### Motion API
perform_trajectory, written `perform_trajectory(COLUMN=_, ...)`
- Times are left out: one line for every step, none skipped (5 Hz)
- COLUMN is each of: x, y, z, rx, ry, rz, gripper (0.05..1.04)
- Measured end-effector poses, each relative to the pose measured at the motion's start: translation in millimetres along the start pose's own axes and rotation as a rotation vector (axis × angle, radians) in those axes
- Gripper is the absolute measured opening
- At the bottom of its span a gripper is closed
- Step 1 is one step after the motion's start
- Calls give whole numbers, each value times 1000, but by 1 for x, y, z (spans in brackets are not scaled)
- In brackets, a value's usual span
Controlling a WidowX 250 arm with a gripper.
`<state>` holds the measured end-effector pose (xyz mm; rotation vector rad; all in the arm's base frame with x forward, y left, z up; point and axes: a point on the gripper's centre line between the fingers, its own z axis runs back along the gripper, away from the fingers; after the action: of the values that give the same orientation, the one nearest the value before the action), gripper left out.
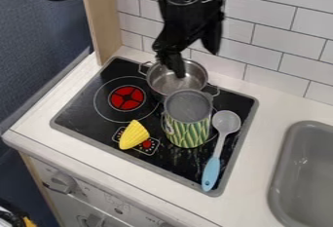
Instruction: Put the blue ladle on the left side of the stove
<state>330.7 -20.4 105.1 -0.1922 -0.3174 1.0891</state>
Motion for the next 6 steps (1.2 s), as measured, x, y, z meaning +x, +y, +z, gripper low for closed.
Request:
perform_trajectory(x=-31, y=2, z=1, rx=52, ry=88, rz=-199, gripper=1001)
perform_trajectory(x=-60, y=5, z=1, rx=44, ry=196, rz=-336, gripper=1001)
perform_trajectory(x=-83, y=20, z=-2, rx=115, ry=239, rz=-451, gripper=1001)
perform_trajectory(x=-94, y=36, z=-11, rx=133, ry=311, rz=-516, gripper=1001)
perform_trajectory(x=-108, y=48, z=-28, rx=224, ry=304, rz=-596, gripper=1001)
perform_trajectory(x=-108, y=57, z=-44, rx=299, ry=305, rz=-638, gripper=1001)
